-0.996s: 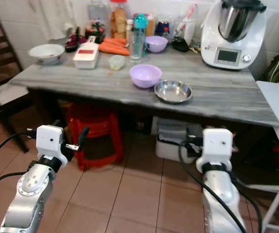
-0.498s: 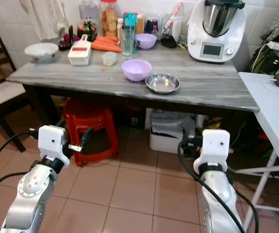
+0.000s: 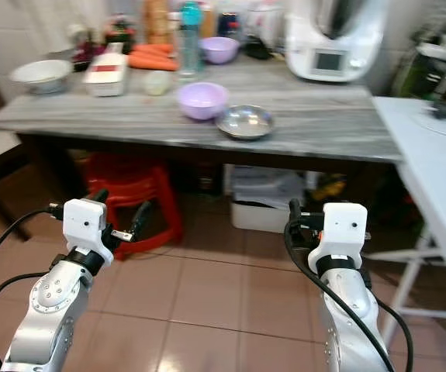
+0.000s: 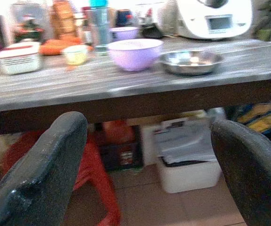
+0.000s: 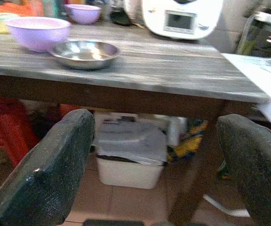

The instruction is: Setting the table

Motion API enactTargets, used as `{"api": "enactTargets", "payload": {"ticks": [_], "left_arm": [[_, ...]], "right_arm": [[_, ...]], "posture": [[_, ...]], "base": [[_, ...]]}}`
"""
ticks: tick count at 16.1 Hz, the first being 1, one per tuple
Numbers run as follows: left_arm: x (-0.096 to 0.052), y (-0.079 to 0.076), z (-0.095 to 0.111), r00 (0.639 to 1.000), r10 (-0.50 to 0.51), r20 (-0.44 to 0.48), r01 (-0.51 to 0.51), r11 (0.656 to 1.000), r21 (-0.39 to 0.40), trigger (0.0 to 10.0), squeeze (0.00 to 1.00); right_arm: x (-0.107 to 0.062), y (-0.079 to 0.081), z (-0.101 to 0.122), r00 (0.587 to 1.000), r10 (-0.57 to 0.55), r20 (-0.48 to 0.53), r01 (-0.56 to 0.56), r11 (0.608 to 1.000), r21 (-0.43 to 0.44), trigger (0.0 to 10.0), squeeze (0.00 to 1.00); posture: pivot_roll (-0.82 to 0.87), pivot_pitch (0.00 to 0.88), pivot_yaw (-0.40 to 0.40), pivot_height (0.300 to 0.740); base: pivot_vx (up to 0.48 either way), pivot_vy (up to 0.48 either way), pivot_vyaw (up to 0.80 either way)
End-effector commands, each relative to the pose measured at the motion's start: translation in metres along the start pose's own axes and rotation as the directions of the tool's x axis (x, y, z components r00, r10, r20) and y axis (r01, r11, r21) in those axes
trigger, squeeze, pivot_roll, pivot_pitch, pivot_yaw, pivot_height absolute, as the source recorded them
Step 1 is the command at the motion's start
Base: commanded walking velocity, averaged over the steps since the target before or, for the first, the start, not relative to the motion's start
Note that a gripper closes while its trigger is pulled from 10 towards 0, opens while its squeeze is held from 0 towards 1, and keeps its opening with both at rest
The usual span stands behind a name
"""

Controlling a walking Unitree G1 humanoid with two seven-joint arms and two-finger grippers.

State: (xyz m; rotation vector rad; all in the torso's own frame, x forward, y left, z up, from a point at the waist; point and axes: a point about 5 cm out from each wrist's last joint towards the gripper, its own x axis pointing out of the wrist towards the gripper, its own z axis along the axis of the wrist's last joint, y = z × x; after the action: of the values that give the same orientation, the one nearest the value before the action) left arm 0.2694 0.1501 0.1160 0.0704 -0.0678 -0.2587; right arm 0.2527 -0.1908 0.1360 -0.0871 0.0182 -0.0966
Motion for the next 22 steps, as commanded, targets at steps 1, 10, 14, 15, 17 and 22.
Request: {"api": "enactTargets", "payload": {"ticks": [1,10,14,15,17,22], "left_arm": [[0.0019,-0.0027,0.0021,1.000,-0.013,0.006,0.013,1.000,-0.008,10.0,0.00],[0.0031,-0.0038,0.0023,1.000,-0.026,0.003,0.026,1.000,-0.014,10.0,0.00],[0.0035,-0.0044,0.0023,0.999,-0.032,0.002,0.032,0.999,-0.014,10.0,0.00],[0.0039,-0.0042,0.0024,0.999,-0.033,0.002,0.033,0.999,-0.012,10.0,0.00],[0.0051,-0.0047,0.0028,0.999,-0.035,0.003,0.035,0.999,-0.012,10.0,0.00],[0.0056,-0.0069,0.0026,0.999,-0.041,0.003,0.041,0.999,-0.014,10.0,0.00]], "right_arm": [[0.0000,-0.0021,0.0008,1.000,-0.009,-0.002,0.009,1.000,0.006,10.0,0.00],[0.0000,-0.0021,0.0000,1.000,-0.013,-0.005,0.013,1.000,0.005,10.0,0.00],[0.0008,-0.0025,-0.0006,1.000,-0.014,-0.007,0.014,1.000,0.000,10.0,0.00],[0.0010,-0.0021,-0.0005,1.000,-0.012,-0.006,0.012,1.000,-0.001,10.0,0.00],[0.0011,-0.0019,-0.0006,1.000,-0.012,-0.005,0.012,1.000,-0.001,10.0,0.00],[0.0004,-0.0024,-0.0017,1.000,-0.014,-0.008,0.014,1.000,0.001,10.0,0.00]], "posture": [[-0.05,0.000,-0.021,0.740],[-0.06,0.000,-0.016,0.740],[-0.06,0.000,-0.016,0.740],[-0.05,0.000,-0.015,0.740],[-0.05,0.000,-0.015,0.740],[-0.05,0.000,-0.013,0.740]], "base": [[0.000,-0.330,0.00],[0.000,-0.334,0.00],[0.000,-0.332,-0.21],[0.000,-0.337,0.00],[0.000,-0.334,0.00],[0.000,-0.338,0.00]]}}
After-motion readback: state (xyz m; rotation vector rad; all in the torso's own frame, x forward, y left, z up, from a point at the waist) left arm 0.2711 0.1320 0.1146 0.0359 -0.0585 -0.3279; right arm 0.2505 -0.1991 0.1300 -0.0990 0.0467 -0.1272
